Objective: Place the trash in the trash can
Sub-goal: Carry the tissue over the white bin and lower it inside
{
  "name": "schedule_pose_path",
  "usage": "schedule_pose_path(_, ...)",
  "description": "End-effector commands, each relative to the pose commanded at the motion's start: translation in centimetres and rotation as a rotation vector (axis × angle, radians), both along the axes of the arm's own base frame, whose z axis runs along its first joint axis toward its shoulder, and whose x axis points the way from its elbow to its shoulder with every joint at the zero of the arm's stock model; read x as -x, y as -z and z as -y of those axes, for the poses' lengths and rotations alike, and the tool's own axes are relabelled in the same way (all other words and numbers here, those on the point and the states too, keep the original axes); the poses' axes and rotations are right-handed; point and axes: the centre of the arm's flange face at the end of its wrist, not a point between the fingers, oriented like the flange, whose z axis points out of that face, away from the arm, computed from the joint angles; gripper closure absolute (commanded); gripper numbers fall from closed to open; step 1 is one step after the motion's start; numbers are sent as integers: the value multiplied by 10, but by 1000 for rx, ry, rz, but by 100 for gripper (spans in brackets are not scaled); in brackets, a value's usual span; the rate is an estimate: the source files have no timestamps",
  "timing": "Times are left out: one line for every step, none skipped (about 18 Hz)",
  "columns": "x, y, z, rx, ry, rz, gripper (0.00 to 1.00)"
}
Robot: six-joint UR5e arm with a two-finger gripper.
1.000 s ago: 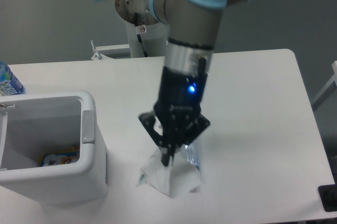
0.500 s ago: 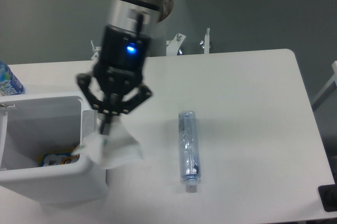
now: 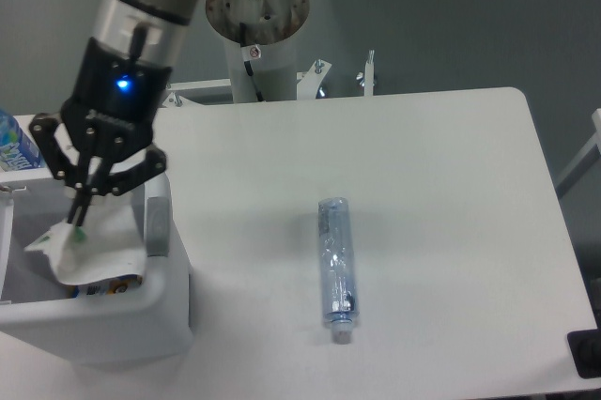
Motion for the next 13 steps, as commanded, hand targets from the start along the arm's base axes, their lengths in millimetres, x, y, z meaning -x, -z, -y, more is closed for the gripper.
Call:
schedule_pose_path(-5, 2, -1, 5, 7, 1, 100)
schedule_pose_path(-6, 4, -2, 7, 11, 0, 100)
schedule_pose_path(-5, 6, -3, 11, 10, 0, 100)
schedule_pose_path(-6, 9, -3, 16, 13, 2, 100)
schedule_pose_path(-6, 16, -3, 25, 13, 8, 100)
schedule_pose_path(-10, 22, -3, 32, 21, 11, 100)
schedule_pose_path(-16, 25, -4, 36, 33, 11, 100)
schedule_pose_path(-19, 28, -4, 40, 41, 7, 100)
schedule_pose_path(-19, 29, -3, 42, 45, 3, 100)
schedule_pose_path(-19, 31, -3, 46, 47, -1, 100)
schedule_pose_path(-18, 34, -3, 53, 48, -12, 100)
schedule_pose_path(-18, 36, -2, 60, 46, -22, 100)
schedule_pose_path(-17, 39, -2, 67, 42, -24, 100)
